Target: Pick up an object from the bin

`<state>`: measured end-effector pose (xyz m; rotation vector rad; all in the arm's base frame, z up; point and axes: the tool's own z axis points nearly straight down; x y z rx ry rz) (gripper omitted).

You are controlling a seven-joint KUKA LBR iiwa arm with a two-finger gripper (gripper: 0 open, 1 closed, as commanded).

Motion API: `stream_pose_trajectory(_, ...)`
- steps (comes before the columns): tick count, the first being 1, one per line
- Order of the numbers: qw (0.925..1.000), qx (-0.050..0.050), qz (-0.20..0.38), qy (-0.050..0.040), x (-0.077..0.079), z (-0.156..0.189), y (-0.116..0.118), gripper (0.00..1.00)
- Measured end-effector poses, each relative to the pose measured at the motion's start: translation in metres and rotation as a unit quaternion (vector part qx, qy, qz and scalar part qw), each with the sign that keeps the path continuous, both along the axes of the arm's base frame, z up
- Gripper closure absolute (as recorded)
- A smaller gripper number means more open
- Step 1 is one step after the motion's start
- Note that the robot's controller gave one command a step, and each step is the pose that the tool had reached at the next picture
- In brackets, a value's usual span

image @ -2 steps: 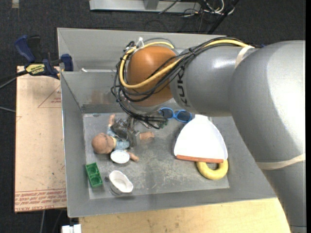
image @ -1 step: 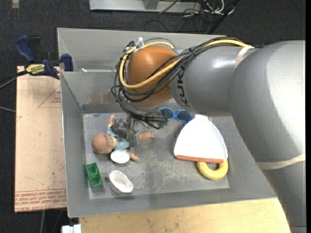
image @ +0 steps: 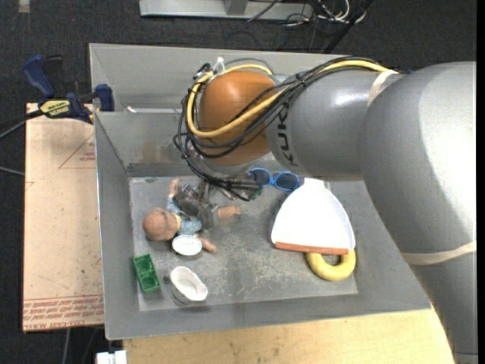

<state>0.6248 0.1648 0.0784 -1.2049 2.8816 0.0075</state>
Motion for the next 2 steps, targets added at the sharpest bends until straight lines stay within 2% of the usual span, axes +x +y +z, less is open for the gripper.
stream_pose_trajectory(2,1.0000,-0.001,0.000,0.0017,-0.002,0.032,0.000,1.00)
